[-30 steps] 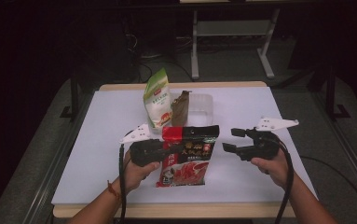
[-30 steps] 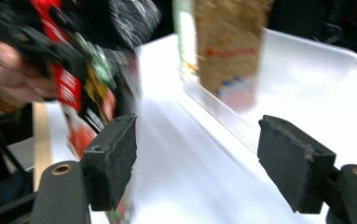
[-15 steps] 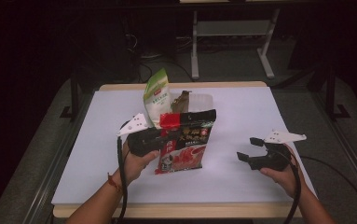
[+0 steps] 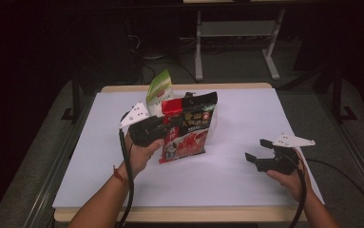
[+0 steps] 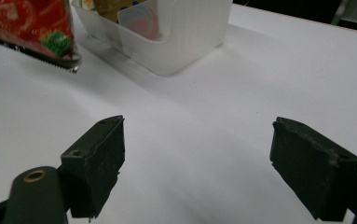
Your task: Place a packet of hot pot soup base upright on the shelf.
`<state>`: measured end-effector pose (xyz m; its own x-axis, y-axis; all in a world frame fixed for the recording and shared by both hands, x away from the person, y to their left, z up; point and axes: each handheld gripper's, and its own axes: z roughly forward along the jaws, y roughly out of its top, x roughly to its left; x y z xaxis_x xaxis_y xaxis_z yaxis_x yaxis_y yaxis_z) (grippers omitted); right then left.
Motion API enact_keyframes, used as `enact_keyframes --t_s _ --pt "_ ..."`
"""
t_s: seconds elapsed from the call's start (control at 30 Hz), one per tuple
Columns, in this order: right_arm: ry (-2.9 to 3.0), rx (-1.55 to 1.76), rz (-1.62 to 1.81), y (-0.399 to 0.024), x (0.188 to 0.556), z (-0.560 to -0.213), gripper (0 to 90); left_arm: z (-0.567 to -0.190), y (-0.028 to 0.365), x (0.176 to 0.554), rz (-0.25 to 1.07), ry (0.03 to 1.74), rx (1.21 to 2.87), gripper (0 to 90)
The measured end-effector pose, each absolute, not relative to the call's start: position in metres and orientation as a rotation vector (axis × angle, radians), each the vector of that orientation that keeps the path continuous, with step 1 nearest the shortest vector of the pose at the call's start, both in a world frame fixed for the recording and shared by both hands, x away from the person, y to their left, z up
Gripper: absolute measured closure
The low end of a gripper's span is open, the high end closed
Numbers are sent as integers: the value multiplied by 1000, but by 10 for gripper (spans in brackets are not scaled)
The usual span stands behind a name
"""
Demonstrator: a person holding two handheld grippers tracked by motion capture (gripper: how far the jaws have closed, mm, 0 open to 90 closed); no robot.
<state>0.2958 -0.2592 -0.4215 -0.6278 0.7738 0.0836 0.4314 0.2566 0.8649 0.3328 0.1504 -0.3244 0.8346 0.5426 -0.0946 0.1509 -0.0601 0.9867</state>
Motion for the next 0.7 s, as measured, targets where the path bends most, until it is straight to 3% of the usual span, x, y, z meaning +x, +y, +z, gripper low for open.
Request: enact_keyframes --t_s 0.7 --pt "2181 1065 1316 -254 290 -424 173 -309 115 383 536 716 1570 798"
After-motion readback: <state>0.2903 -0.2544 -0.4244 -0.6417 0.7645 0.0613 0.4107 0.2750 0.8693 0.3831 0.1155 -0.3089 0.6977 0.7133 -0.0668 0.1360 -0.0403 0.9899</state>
